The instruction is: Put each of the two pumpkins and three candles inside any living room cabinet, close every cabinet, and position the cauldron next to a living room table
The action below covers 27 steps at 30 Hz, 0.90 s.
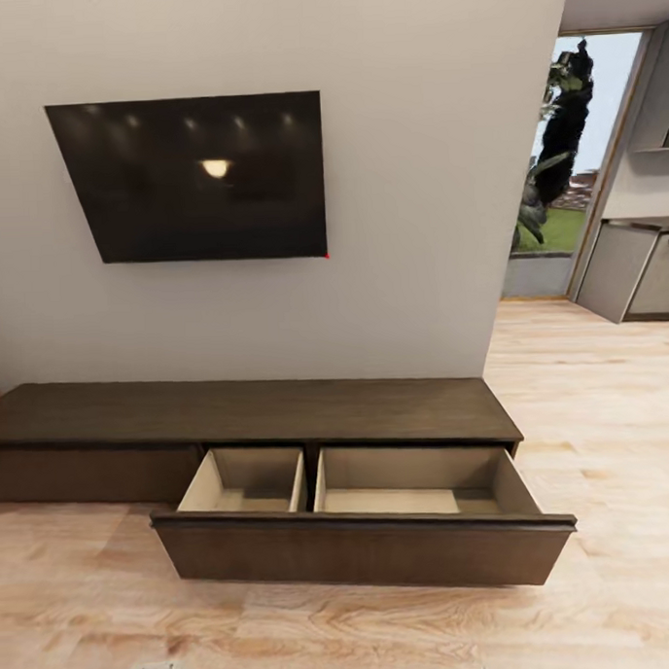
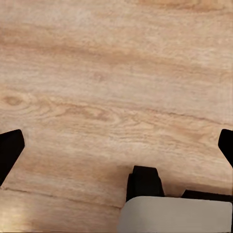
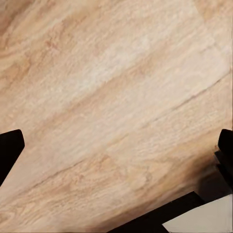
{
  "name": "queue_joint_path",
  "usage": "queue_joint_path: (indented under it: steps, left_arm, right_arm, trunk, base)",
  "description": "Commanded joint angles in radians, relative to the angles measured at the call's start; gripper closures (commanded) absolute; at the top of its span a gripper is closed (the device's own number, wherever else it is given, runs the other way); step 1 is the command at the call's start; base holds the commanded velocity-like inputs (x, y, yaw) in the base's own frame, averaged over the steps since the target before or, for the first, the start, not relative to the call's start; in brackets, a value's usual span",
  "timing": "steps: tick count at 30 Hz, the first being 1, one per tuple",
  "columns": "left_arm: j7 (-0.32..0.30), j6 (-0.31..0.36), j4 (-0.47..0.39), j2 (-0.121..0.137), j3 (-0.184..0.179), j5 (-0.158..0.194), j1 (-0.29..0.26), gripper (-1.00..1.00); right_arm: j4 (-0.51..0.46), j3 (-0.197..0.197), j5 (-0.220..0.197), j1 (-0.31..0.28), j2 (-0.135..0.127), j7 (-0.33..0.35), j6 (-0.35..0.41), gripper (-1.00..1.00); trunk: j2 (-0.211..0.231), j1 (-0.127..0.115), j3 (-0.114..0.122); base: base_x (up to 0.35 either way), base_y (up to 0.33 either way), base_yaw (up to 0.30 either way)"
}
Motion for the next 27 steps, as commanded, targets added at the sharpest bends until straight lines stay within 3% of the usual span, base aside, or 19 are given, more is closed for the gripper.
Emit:
queue_joint_path:
  steps: [1, 3, 6, 9, 14, 27]
  left_arm:
    - [0.037, -0.019, 0.021, -0.011, 0.0, 0.0, -0.004, -1.0]
    - [0.091, -0.048, 0.068, -0.031, -0.001, 0.001, -0.023, -1.0]
    - [0.158, -0.144, 0.207, -0.052, 0.0, 0.005, -0.065, -1.0]
    - [0.176, -0.205, 0.267, -0.059, 0.0, 0.024, -0.078, -1.0]
    - [0.182, -0.237, 0.296, -0.063, 0.0, 0.051, -0.084, -1.0]
    - [0.175, -0.25, 0.302, -0.065, -0.006, 0.052, -0.085, -1.0]
  right_arm:
    - [-0.014, 0.028, 0.001, 0.0, 0.011, -0.043, -0.012, -1.0]
    - [-0.025, 0.072, 0.001, 0.0, 0.025, -0.094, -0.033, -1.0]
    - [-0.034, 0.154, 0.0, 0.0, 0.037, -0.144, -0.068, -1.0]
    - [-0.036, 0.186, -0.002, 0.0, 0.037, -0.153, -0.077, -1.0]
    - [-0.037, 0.202, -0.002, 0.0, 0.04, -0.155, -0.08, -1.0]
    - [-0.037, 0.207, -0.002, 0.0, 0.044, -0.155, -0.079, -1.0]
  trunk:
    - [0.007, -0.004, 0.003]
    - [0.021, -0.012, 0.008]
    - [0.042, -0.023, 0.016]
    - [0.063, -0.035, 0.024]
    - [0.091, -0.05, 0.033]
    - [0.091, -0.05, 0.024]
  base:
    - [0.0, 0.0, 0.284]
    - [0.0, 0.0, 0.286]
    - [0.0, 0.0, 0.285]
    - [0.0, 0.0, 0.283]
    - [0.0, 0.0, 0.281]
    - [-0.013, 0.0, 0.28]
